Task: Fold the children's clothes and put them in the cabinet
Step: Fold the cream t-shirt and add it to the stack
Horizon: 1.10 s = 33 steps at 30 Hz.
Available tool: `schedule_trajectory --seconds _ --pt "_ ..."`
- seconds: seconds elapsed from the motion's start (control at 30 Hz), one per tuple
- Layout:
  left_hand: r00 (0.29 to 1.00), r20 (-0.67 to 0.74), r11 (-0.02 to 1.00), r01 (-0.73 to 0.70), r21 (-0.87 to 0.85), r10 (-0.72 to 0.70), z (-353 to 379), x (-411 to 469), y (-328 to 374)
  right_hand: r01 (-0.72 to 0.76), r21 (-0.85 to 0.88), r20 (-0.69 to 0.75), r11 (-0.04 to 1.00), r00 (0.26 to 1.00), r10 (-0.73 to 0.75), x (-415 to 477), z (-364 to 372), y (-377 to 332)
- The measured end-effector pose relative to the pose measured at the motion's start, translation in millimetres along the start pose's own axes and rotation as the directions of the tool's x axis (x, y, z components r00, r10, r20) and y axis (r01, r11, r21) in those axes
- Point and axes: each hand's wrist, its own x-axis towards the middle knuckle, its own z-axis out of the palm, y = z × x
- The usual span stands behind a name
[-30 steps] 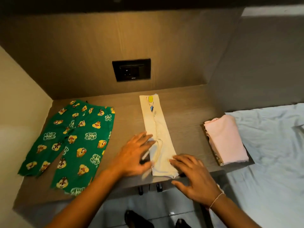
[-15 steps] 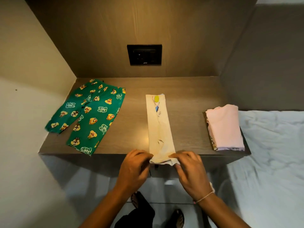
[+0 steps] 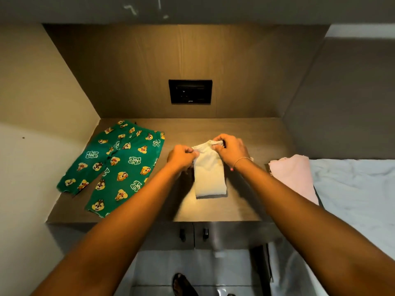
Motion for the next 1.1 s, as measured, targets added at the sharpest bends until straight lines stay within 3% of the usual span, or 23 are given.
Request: schedule_trajectory --seconds 0.1,0.2,0.33,0.5,0.67,0.83,0.93,1.1 --pt "0.997 -0.066 0.98 0.045 0.192 -0.033 7.0 18.3 0.5 -0.079 -0.036 0.02 0.996 0.997 0.08 10.7 12.1 5.2" --pt "0.992 -0.125 0.893 0.048 0.447 0.009 14.9 6.9 -16.0 -0.16 -0.004 -0.094 0.987 0.983 0.159 -13.9 27.0 18.5" --pt "0.986 -0.147 0.819 0.02 0.574 0.079 36.5 -15.4 -29.3 -0.249 -0.088 -0.113 0.964 0.964 0.239 -55.2 52.1 27.1" --pt "0.987 -0.158 0.888 0.06 0.456 0.014 42.6 -19.3 -10.5 -0.309 -0.042 -0.129 0.95 0.945 0.301 -54.1 54.8 19.9" --pt "0.982 -0.152 0.956 -0.062 0.287 0.109 44.5 -31.9 -18.2 -0.278 0.249 -0.165 0.928 0.932 0.323 -63.3 60.6 27.7" --pt "0.965 -0.221 0.867 -0.01 0.499 0.138 52.2 -40.0 -8.0 -0.292 0.307 -0.173 0.906 0.919 0.355 -60.8 55.0 31.9" --pt "0.972 -0.226 0.868 0.063 0.492 0.057 57.4 -40.5 1.3 -0.296 0.311 -0.156 0.903 0.921 0.356 -57.1 50.7 33.9" --pt "0.959 -0.258 0.938 0.19 0.291 -0.115 65.4 -36.5 14.9 -0.273 0.364 -0.114 0.89 0.936 0.334 -56.2 48.1 37.2"
